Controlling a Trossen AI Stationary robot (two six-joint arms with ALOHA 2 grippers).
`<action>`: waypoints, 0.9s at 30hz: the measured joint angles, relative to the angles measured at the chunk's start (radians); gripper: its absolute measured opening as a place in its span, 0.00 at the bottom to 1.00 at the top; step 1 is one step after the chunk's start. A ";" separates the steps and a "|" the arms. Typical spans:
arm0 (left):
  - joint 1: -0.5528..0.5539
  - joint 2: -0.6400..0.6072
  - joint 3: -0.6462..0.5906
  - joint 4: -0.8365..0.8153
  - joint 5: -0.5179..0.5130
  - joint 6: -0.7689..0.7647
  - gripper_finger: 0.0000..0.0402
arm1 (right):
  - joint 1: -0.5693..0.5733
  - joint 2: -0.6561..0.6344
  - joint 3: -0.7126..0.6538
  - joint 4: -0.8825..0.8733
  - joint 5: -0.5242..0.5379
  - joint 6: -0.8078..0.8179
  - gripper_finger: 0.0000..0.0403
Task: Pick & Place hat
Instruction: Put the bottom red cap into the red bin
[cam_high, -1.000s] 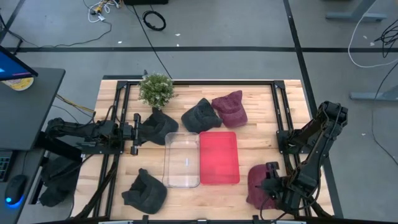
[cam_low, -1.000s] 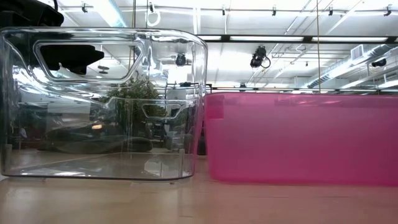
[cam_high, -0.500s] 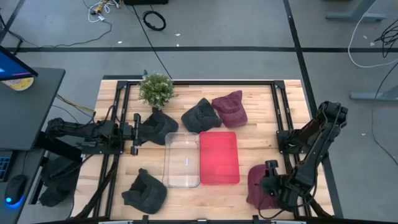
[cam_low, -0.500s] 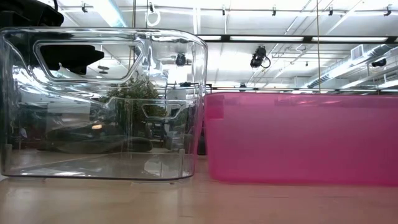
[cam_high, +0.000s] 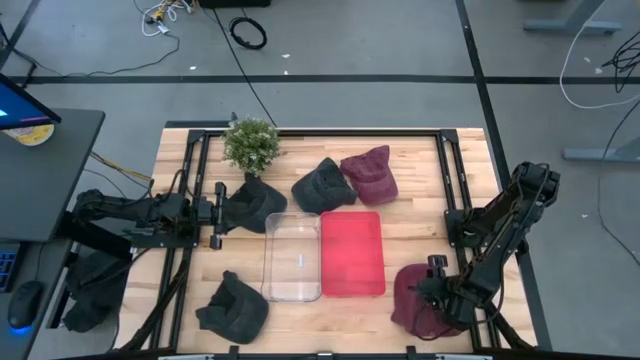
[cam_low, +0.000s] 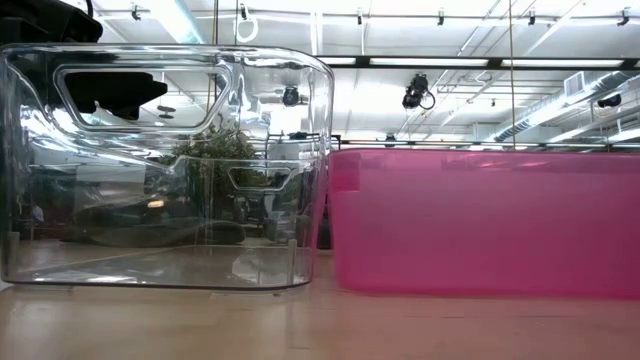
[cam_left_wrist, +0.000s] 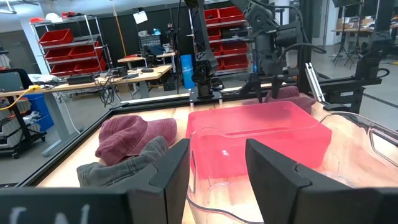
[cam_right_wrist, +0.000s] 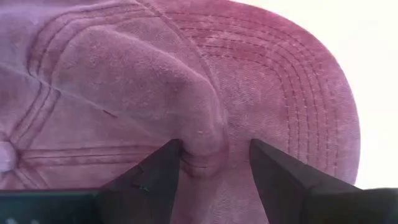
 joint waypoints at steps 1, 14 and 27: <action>0.000 0.000 0.000 0.000 0.000 0.000 0.40 | 0.000 0.000 0.004 0.000 -0.003 0.002 0.49; 0.000 0.000 0.000 0.000 0.000 0.000 0.40 | 0.000 0.002 0.020 0.101 -0.011 -0.002 0.49; 0.000 0.000 0.000 0.000 0.000 0.000 0.40 | 0.000 0.003 0.020 0.261 -0.006 -0.145 0.49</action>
